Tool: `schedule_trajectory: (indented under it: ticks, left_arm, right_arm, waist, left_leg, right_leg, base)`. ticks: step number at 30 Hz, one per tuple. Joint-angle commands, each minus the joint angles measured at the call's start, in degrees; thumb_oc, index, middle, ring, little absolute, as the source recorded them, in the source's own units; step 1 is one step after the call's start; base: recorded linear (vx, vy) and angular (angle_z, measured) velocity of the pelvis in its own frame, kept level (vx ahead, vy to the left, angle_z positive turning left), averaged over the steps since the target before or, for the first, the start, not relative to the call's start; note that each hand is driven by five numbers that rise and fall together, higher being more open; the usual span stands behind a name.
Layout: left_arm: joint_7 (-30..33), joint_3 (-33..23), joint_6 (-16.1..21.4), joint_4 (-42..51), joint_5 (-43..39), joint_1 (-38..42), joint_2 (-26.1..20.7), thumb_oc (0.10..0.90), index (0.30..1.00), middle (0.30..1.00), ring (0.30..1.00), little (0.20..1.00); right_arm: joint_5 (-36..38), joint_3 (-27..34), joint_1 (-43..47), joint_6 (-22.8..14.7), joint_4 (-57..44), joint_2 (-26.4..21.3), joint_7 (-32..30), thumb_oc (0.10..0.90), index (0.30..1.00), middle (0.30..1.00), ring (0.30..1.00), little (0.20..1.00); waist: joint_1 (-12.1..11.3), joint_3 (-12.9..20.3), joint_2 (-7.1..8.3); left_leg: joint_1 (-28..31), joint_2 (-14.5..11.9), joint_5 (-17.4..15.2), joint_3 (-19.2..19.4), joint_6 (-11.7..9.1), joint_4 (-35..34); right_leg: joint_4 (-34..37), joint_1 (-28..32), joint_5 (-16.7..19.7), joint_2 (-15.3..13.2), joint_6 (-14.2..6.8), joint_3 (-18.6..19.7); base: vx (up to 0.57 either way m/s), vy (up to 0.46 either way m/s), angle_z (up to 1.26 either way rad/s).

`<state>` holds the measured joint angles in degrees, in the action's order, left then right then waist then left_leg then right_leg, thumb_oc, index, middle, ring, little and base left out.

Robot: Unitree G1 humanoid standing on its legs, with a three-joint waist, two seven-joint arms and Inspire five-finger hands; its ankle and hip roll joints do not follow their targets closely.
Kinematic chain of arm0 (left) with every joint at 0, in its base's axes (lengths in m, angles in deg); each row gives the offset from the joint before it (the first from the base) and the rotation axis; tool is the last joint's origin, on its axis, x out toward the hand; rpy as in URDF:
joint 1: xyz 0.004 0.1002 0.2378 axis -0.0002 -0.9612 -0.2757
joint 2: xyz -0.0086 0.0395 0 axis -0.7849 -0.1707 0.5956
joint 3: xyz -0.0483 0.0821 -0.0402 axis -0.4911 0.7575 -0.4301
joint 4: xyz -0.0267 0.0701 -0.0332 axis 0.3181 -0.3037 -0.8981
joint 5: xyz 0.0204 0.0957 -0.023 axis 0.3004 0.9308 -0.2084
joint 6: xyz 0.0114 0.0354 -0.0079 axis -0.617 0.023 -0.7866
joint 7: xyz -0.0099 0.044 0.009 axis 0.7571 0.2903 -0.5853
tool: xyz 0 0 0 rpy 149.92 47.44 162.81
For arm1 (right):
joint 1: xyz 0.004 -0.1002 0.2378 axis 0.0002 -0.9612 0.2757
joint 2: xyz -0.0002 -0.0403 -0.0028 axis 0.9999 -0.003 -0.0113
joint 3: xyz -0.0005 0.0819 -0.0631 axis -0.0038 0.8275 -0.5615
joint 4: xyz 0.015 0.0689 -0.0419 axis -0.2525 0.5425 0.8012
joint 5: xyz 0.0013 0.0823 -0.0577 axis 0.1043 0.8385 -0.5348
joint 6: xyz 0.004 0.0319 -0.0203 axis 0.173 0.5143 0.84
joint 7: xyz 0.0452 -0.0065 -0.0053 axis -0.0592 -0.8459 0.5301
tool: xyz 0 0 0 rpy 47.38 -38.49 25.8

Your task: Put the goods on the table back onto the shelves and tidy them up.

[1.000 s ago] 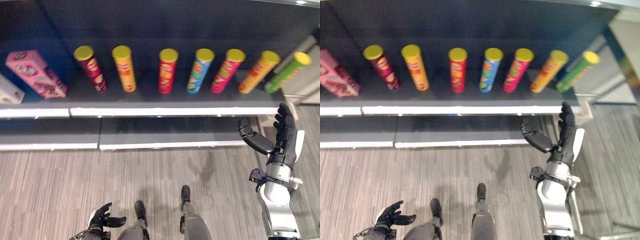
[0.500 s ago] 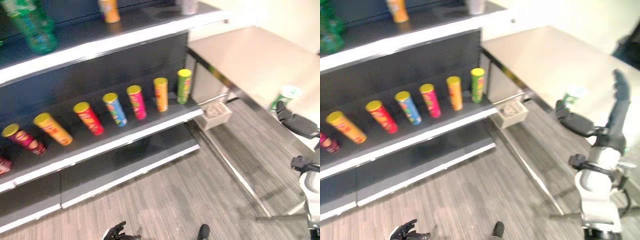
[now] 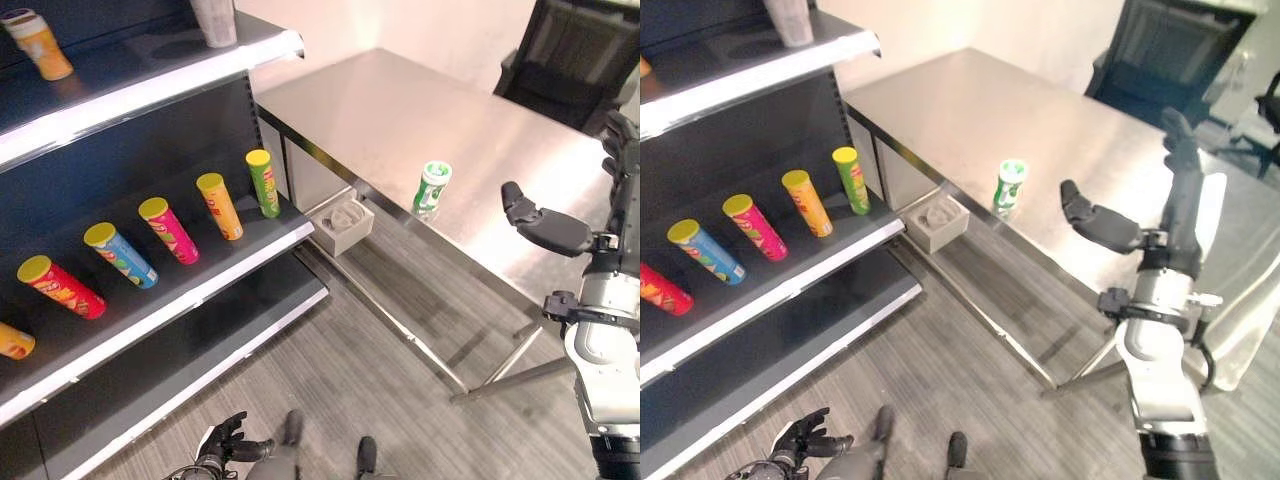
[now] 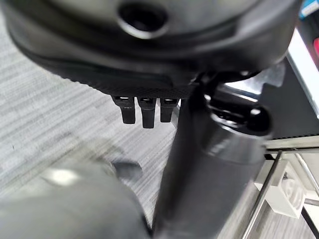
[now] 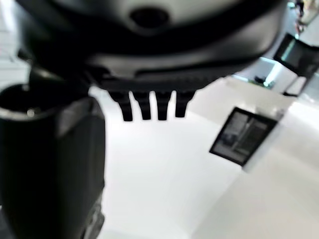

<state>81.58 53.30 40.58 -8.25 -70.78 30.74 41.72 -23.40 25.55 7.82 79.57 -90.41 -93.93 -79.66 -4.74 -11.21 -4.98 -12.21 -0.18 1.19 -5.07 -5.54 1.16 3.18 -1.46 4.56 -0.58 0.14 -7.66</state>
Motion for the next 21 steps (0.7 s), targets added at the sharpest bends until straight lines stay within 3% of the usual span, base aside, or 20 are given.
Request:
schedule_trajectory:
  ticks: [1, 8, 14, 18, 21]
  left_arm:
    - [0.5, 1.3, 1.9, 1.5, 1.9, -0.7, -4.5, 0.800, 0.900, 0.900, 0.900, 0.900]
    - [0.4, 1.5, 2.0, -0.3, 1.9, -1.3, -4.0, 0.800, 0.900, 0.900, 0.900, 0.900]
    - [0.1, 1.4, 1.8, -2.0, 3.0, -1.7, -3.9, 0.800, 0.900, 0.900, 0.900, 0.900]
    - [0.0, 1.2, 1.3, -2.8, 3.8, -0.9, -4.8, 0.800, 0.900, 0.900, 0.900, 0.900]
    - [0.3, 0.5, 1.3, -2.7, 3.1, -0.4, -5.5, 0.800, 0.900, 0.900, 0.900, 0.900]
  right_arm:
    - [1.8, 1.7, 8.4, -5.0, -3.1, -4.1, 0.6, 0.800, 0.900, 0.900, 0.900, 0.900]
    - [2.0, -1.8, 10.5, -4.6, -2.0, -4.0, 2.9, 0.800, 0.900, 0.900, 0.900, 0.900]
    - [0.4, -0.2, 9.7, -3.7, -1.9, -3.4, 2.7, 0.800, 0.900, 0.900, 0.900, 0.900]
    - [0.2, 0.6, 9.3, -3.5, -1.3, -2.1, 3.1, 0.800, 0.900, 0.900, 0.900, 0.900]
    - [0.8, -0.4, 9.8, -3.4, -1.6, -1.4, 4.6, 0.800, 0.900, 0.900, 0.900, 0.900]
  waist:
    - [-1.1, 0.5, 3.82]
    - [-0.7, 2.6, 4.89]
    - [-0.6, 4.2, 5.45]
    - [-0.6, 3.5, 5.36]
    - [-0.2, 1.0, 5.51]
  left_leg:
    - [1.8, 0.8, 6.8, 3.0, 0.6, -2.6]
    - [7.8, -0.4, 5.5, 6.5, 1.7, -5.3]
    - [10.4, 0.5, 2.7, 7.9, 3.6, -6.0]
    - [12.6, 1.4, 0.9, 7.7, 6.0, -6.1]
    - [14.0, 1.6, 0.4, 8.0, 7.3, -5.8]
  right_leg:
    - [1.8, 7.0, -6.2, 1.6, -5.3, 0.9]
    - [1.8, 7.7, -6.6, 0.5, -5.5, 3.5]
    - [0.7, 8.4, -7.3, -1.8, -6.9, 3.8]
    - [-13.6, 2.9, -9.4, -3.4, -9.1, 3.9]
    - [-25.7, -3.0, -5.2, -4.3, -11.6, 4.4]
  base:
    - [0.20, 0.072, -0.50]
    - [0.14, 0.087, -0.37]
    - [0.11, 0.137, -0.17]
    - [0.06, 0.147, -0.03]
    - [-0.03, 0.070, -0.17]
